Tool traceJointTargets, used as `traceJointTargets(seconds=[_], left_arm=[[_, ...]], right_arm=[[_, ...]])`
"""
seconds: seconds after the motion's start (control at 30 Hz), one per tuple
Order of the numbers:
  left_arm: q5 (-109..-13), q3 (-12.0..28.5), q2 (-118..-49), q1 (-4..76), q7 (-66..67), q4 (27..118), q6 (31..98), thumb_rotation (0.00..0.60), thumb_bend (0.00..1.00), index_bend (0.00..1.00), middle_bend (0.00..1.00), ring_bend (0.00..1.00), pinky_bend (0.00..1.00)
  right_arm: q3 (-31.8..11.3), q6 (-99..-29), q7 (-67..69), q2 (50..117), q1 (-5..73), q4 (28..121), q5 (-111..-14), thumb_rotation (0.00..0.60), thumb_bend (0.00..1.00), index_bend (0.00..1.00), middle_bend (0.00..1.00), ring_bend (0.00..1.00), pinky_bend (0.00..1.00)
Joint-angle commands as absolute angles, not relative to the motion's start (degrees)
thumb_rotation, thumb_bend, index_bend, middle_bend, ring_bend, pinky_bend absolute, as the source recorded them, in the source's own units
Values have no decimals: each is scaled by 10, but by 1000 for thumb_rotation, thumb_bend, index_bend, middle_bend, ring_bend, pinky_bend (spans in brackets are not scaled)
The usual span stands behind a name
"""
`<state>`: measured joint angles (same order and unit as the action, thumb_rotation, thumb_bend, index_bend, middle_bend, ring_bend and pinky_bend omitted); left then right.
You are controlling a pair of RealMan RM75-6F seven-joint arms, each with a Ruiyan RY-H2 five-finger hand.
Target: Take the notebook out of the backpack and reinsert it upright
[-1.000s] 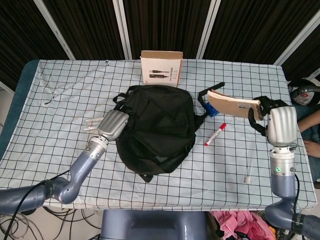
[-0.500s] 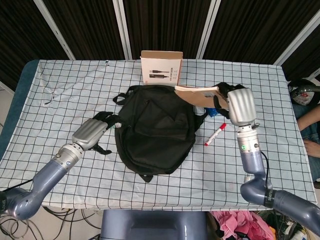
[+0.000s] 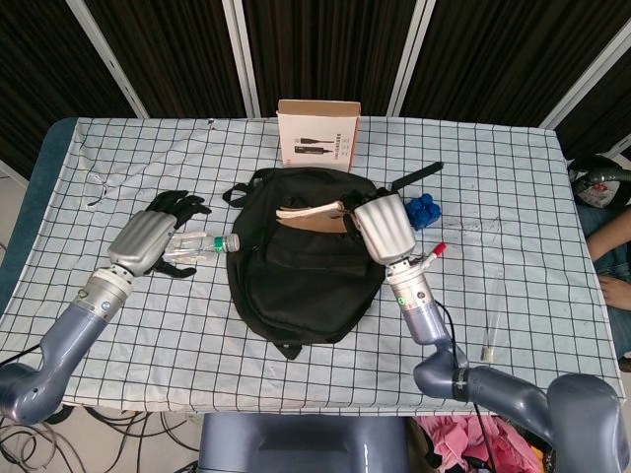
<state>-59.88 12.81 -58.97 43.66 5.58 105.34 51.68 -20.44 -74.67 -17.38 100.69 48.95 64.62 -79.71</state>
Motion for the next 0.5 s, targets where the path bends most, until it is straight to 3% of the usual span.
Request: traceJointTargets(seconds=[0.03, 0.13, 0.2, 0.33, 0.4, 0.43, 0.5], left_arm=[[-603, 128, -594, 437, 53, 1047, 518, 600, 13, 224, 128, 0, 0], [-604, 128, -597, 436, 49, 1043, 518, 600, 13, 223, 130, 0, 0], [-606, 130, -598, 435, 44, 1039, 520, 600, 13, 223, 131, 0, 0], [-609, 133, -602, 433, 34, 1033, 523, 600, 13, 223, 132, 0, 0], [-609, 134, -604, 434, 30, 1030, 522, 600, 13, 223, 132, 0, 0], [-609, 135, -606, 434, 29, 1029, 522, 600, 13, 223, 132, 0, 0], [-609, 135, -608, 435, 27, 1028, 521, 600, 13, 223, 132, 0, 0]], right_arm=[[-187, -758, -197, 1039, 505, 592, -819, 600, 510, 737, 608, 668, 619], [-169, -764, -207, 1043, 502, 579, -835, 600, 484, 713, 553, 625, 585], [-160, -768, -201, 1037, 491, 605, -836, 600, 421, 624, 476, 581, 532], [-146, -744, -223, 996, 463, 713, -811, 600, 288, 320, 251, 423, 393], [-133, -721, -254, 964, 448, 786, -789, 600, 224, 89, 86, 279, 302], [-127, -709, -272, 946, 441, 821, -776, 600, 195, 24, 33, 217, 261], [-118, -689, -307, 914, 431, 875, -753, 600, 169, 0, 1, 159, 224]])
